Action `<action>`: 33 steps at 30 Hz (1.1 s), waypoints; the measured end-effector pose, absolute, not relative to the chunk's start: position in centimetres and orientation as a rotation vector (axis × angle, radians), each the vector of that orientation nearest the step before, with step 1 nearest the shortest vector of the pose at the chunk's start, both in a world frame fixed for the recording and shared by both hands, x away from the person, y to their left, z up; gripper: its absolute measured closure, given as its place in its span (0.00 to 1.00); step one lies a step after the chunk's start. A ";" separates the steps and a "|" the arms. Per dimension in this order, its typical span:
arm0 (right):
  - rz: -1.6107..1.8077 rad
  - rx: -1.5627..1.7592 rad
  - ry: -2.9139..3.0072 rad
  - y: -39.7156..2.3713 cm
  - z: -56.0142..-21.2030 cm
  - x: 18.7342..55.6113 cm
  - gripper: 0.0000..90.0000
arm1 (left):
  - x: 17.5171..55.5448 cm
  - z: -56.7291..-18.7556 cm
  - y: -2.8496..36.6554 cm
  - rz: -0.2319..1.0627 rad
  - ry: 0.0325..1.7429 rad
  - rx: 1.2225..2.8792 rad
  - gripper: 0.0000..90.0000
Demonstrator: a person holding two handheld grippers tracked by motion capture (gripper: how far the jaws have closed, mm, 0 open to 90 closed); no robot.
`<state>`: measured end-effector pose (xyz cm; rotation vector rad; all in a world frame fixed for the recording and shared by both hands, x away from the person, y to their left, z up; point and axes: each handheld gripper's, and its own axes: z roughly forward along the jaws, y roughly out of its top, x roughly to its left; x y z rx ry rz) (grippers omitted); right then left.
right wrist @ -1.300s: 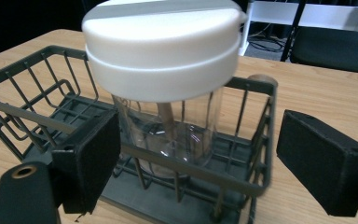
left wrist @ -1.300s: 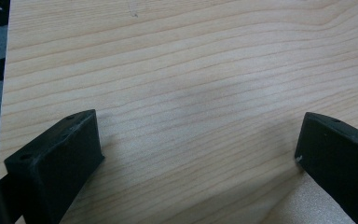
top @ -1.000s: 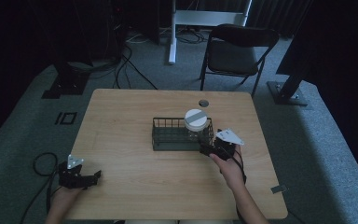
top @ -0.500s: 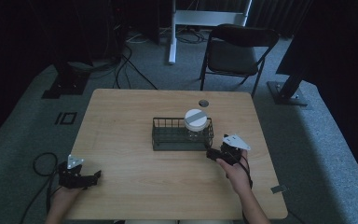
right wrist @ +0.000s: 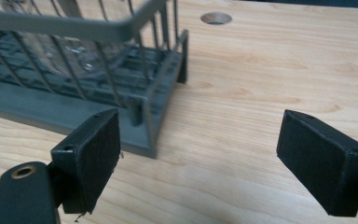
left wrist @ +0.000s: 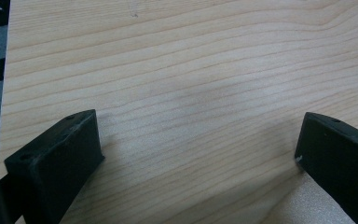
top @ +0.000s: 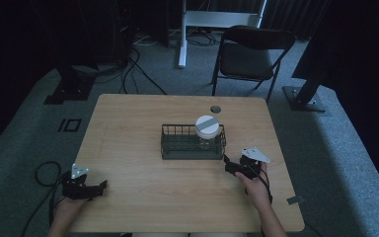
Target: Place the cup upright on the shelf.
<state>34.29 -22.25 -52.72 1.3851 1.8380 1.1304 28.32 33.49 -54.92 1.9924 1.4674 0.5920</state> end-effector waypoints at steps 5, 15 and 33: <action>1.095 1.408 1.833 -23.0 -53.2 34.4 0.15 | 28.3 -54.9 33.5 0.592 1.467 1.992 0.00; 1.021 1.485 1.815 -24.6 -53.8 34.6 0.14 | 28.3 -54.9 33.5 0.592 1.468 1.992 0.01; 0.944 1.555 1.832 -25.8 -54.7 35.0 0.14 | 28.3 -54.9 33.5 0.592 1.468 1.992 0.00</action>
